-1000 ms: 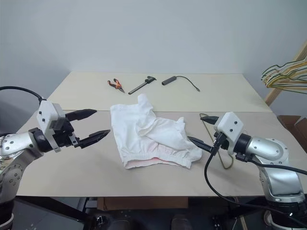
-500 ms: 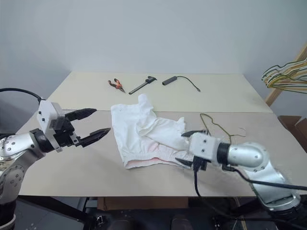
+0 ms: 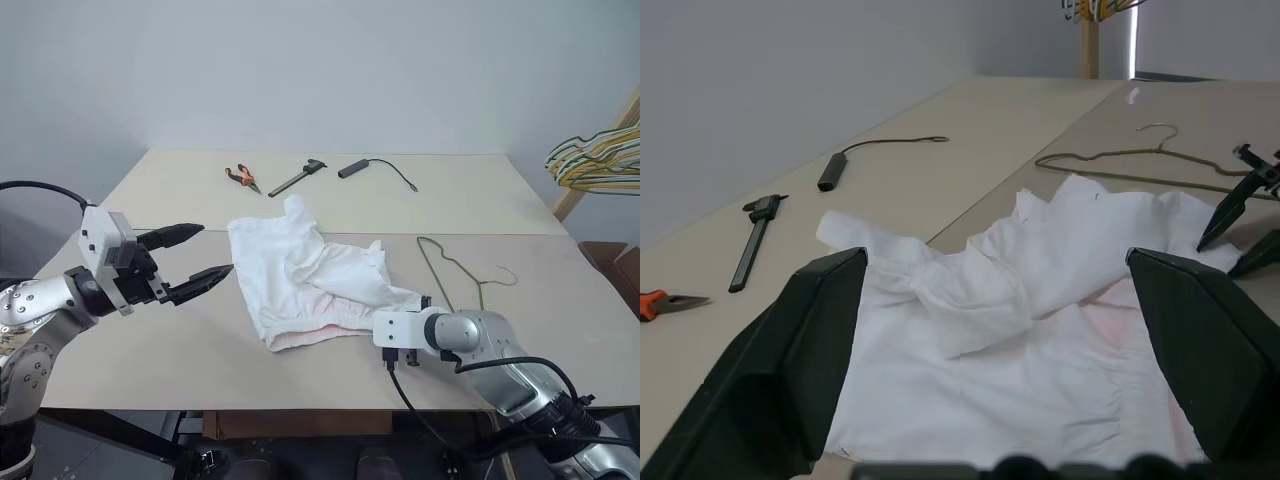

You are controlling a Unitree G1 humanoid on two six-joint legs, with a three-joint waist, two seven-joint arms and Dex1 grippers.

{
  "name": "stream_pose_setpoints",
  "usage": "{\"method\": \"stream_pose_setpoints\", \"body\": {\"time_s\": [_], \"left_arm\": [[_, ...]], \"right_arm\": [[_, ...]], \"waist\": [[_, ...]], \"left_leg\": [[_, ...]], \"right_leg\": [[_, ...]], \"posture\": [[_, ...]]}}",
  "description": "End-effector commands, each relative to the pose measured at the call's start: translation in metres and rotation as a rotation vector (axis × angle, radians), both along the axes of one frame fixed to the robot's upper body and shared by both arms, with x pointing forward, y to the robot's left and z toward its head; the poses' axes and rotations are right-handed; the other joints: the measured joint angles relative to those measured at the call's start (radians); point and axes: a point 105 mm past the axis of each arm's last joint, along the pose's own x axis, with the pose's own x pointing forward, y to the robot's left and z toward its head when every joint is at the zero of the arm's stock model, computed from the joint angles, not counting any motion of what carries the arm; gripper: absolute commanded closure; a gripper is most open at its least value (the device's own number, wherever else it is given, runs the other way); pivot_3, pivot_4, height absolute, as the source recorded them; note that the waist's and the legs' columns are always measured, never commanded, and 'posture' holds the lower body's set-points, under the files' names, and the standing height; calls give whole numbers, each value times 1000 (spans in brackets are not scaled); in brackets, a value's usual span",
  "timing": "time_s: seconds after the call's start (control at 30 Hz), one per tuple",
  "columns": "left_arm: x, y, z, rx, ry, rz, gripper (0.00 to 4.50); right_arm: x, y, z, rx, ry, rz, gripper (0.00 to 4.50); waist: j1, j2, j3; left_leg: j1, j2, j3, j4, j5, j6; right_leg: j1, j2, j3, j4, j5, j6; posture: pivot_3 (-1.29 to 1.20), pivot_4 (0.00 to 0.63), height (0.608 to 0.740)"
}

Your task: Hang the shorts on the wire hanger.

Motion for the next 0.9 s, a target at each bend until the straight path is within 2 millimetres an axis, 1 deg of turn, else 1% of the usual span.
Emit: {"method": "stream_pose_setpoints", "body": {"time_s": [0.03, 0.07, 0.1, 0.17, 0.23, 0.27, 0.3, 0.33, 0.43, 0.5, 0.63, 0.7, 0.77, 0.8, 0.83, 0.87, 0.9], "left_arm": [[-4, -6, 8, -7, -47, -12, 0], [-4, -6, 8, -9, -48, -10, 0], [-4, -7, 8, -10, -48, -8, 0], [-4, -7, 7, -13, -49, -4, 0], [-5, -7, 6, -14, -48, 0, 0], [-6, -7, 6, -15, -47, 1, 0], [-6, -7, 6, -16, -47, 1, 0], [-6, -7, 5, -18, -47, 2, 0], [-7, -9, 5, -21, -48, 0, 0], [-6, -10, 5, -22, -49, 0, 0], [-6, -12, 6, -23, -49, -4, 0], [-6, -12, 6, -20, -48, -11, 0], [-5, -13, 6, -18, -47, -15, 0], [-4, -13, 6, -17, -47, -16, 0], [-4, -13, 6, -17, -47, -17, 0], [-4, -14, 6, -17, -48, -20, 0], [-4, -14, 6, -17, -48, -22, 0]], "right_arm": [[17, -2, 18, -49, -86, 61, 4017], [23, -3, 23, -59, -113, 84, 4292], [27, -5, 29, -66, -128, 100, 4457], [39, -11, 44, -94, -179, 143, 4457], [57, -29, 62, -172, -234, 167, 4457], [63, -35, 66, -197, -251, 179, 4457], [74, -44, 71, -244, -286, 176, 4457], [82, -50, 73, -273, -308, 180, 4457], [112, -68, 78, -362, -408, 166, 4457], [125, -76, 77, -411, -442, 155, 4457], [132, -86, 71, -451, -434, 140, 3463], [133, -92, 72, -474, -443, 132, 2783], [134, -96, 78, -478, -463, 114, 2082], [132, -97, 81, -460, -460, 101, 1576], [131, -98, 83, -445, -456, 94, 1295], [127, -95, 86, -378, -448, 65, 1052], [121, -89, 89, -291, -428, 36, 663]], "waist": [[0, 0, 0], [-1, 0, 0], [-2, 0, 0], [-3, 0, 0], [-5, 1, 1], [-7, 1, 1], [-9, 1, 1], [-10, 1, 1], [-19, 1, 1], [-27, 1, 1], [-35, 1, 1], [-40, 1, 1], [-47, 1, 1], [-50, 1, 1], [-52, 1, 1], [-54, 2, 1], [-54, 2, 1]], "left_leg": [[0, 0, 0, 0, 0, 0], [0, 0, 0, 0, 0, 0], [0, 0, 0, 0, 0, 0], [0, 0, 0, 0, 0, 0], [0, 0, 0, 0, 0, 0], [0, 0, 0, 0, 0, 0], [0, 0, 0, 0, 0, 0], [0, 0, 0, 0, 0, 0], [0, 0, 1, 0, 0, 0], [0, 0, 1, -1, 0, 0], [0, 0, 0, -2, 0, -1], [0, -1, 0, -2, 0, -1], [0, -1, 0, -1, 0, -1], [0, -1, 0, -1, 0, -1], [0, -1, 0, -1, 0, -1], [0, -1, 0, -1, 0, -1], [0, -1, 0, -1, 0, -1]], "right_leg": [[0, 0, 0, 0, 0, 0], [0, 0, 0, 0, 0, 0], [0, 0, 0, 0, 0, 0], [0, 0, 0, 0, 0, 0], [0, 0, 0, 0, 0, 0], [0, 0, 0, 0, 0, 0], [0, 0, 0, 0, 0, 0], [0, 0, 0, -1, 0, 0], [0, 0, 0, -1, 0, 0], [0, 0, 1, -1, 0, 0], [-1, -1, 2, -1, 0, -1], [-1, -1, 2, -1, 0, -1], [-1, -2, 2, 0, 0, -1], [0, -2, 2, 0, 0, -1], [0, -2, 2, 0, 0, -1], [0, -2, 2, 0, 1, -1], [0, -1, 2, 1, 0, -1]], "posture": [[-12, 0, 740], [-12, 0, 740], [-10, 0, 740], [-8, 0, 740], [-7, 0, 740], [-7, 0, 740], [-7, 0, 740], [-7, 0, 740], [-5, 0, 740], [-5, 0, 740], [-14, 0, 740], [-20, 0, 740], [-23, 0, 740], [-25, 0, 740], [-29, 0, 740], [-30, 0, 740], [-33, 0, 740]]}}
